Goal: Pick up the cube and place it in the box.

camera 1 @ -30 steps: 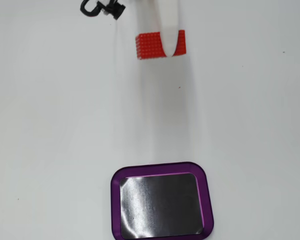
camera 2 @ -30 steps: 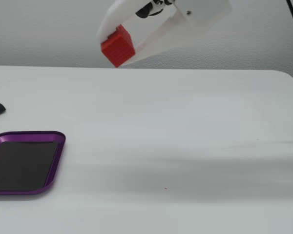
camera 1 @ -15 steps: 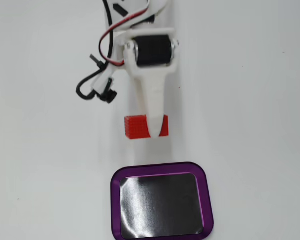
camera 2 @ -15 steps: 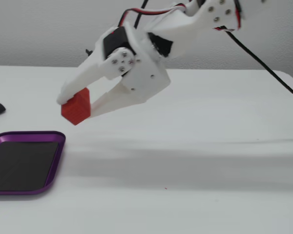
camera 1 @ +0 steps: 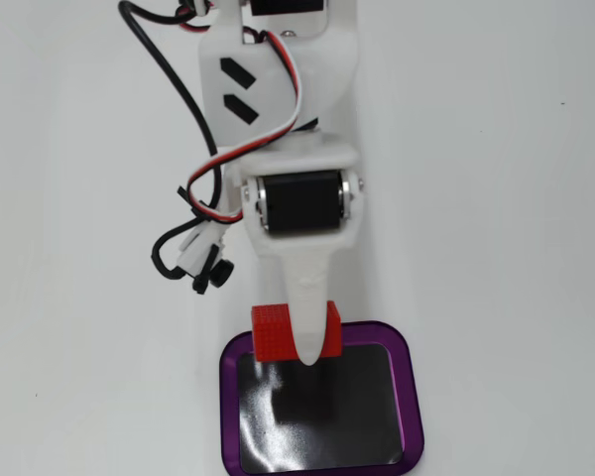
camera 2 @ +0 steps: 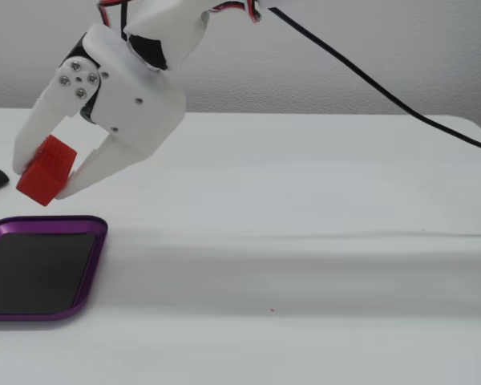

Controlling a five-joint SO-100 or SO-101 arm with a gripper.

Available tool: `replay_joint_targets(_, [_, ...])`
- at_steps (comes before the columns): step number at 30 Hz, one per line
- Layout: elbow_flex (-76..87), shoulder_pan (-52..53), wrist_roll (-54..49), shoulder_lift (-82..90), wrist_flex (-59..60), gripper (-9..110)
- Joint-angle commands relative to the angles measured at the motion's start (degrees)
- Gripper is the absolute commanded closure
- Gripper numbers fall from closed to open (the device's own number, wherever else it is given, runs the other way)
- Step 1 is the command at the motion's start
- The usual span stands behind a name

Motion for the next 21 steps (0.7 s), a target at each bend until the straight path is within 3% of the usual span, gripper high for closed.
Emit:
replay_joint_targets(1, [-3.60, -0.79, 0.53, 0.88, 3.25, 97])
replay_joint_targets(7, [-3.69, -0.88, 0.53, 1.14, 9.67, 86])
replay_joint_targets(14, [-3.87, -0.62, 0.62, 1.41, 11.34, 85])
replay_joint_targets(21, [-9.14, -0.35, 0.79, 6.77, 27.33, 85])
